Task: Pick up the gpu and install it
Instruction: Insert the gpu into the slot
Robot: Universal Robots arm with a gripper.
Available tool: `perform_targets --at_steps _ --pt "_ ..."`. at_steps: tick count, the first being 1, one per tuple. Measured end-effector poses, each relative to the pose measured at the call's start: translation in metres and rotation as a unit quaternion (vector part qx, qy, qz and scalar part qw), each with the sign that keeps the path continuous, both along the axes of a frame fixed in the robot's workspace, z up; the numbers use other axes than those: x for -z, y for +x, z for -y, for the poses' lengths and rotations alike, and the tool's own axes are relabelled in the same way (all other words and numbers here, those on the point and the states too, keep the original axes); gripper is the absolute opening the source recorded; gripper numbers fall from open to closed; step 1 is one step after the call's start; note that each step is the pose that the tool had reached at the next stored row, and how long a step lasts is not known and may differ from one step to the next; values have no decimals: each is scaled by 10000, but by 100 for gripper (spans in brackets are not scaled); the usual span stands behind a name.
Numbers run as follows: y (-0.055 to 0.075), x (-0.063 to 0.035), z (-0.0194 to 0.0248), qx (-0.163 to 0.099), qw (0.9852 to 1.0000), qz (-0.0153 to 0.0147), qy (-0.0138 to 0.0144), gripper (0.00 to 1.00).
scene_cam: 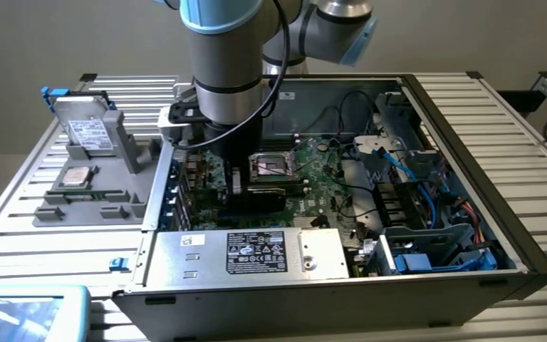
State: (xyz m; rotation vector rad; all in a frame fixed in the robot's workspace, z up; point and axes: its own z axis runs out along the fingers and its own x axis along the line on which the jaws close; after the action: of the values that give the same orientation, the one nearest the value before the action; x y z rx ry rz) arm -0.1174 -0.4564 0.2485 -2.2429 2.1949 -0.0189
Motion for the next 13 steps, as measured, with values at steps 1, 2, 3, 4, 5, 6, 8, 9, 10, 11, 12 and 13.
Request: perform_targets --at_steps 1,2,3,4,5,6,8,9,10,11,12,13 --pt "0 -42 0 0 10000 0 0 41" --pt "0 -91 0 0 10000 1 1 41" --pt "0 -136 0 0 10000 0 0 41" --pt "1 -181 0 0 10000 0 0 41" --pt "0 -226 0 0 10000 0 0 41" --pt "1 -271 0 0 10000 1 0 41" --pt "0 -361 0 0 10000 0 -1 41" --pt "0 -410 0 0 10000 0 -2 41" --pt "0 -453 0 0 10000 0 -4 41" --pt "0 -493 0 0 10000 0 -7 41" --pt "1 -501 0 0 10000 0 -6 41" --pt "1 -501 0 0 10000 0 -6 41"
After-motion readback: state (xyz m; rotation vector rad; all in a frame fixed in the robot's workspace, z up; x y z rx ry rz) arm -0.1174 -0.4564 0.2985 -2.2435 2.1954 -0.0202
